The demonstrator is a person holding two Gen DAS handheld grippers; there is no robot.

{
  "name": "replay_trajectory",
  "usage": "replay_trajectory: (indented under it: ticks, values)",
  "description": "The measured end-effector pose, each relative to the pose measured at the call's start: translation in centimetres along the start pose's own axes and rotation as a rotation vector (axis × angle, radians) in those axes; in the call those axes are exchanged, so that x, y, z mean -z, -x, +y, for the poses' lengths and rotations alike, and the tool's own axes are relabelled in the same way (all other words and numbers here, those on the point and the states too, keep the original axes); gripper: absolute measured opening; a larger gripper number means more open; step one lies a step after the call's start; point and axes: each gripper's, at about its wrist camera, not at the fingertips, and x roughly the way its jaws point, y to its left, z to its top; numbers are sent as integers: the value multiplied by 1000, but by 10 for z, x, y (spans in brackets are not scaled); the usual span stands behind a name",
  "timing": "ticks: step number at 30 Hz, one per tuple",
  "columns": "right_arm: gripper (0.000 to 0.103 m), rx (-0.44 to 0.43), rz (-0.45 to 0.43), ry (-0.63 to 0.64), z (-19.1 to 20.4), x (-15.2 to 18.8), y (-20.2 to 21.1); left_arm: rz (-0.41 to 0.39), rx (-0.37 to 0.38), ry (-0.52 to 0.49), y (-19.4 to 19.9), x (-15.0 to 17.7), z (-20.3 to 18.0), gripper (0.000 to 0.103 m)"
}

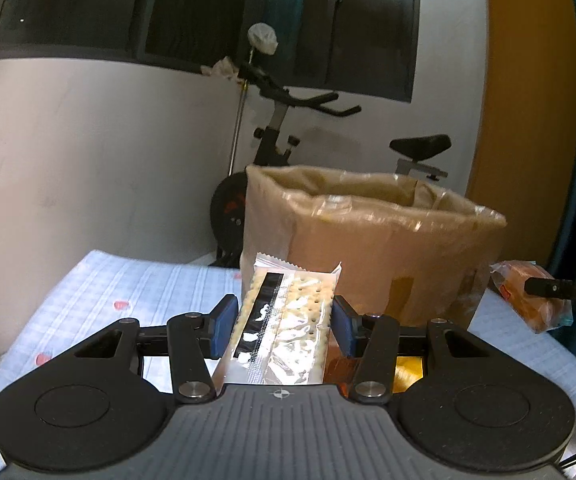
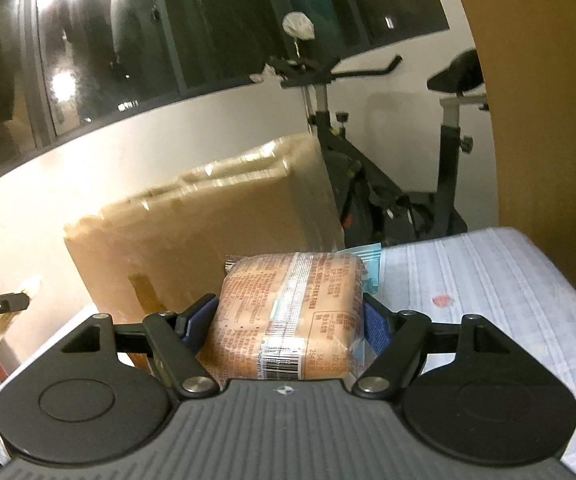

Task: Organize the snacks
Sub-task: 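Lift the cracker bar and bread loaf and carry them over the box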

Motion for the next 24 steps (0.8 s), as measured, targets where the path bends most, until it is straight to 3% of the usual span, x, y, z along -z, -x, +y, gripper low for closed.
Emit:
replay_trajectory:
  ticks: [13,24]
  values:
    - [76,-66,-102,45,18,-62,18,-77,76,-22,-10,-44,-23,53]
    - [76,-94,-71,138,46,-111,-47,-70,116,-33,-67,-89,-50,53]
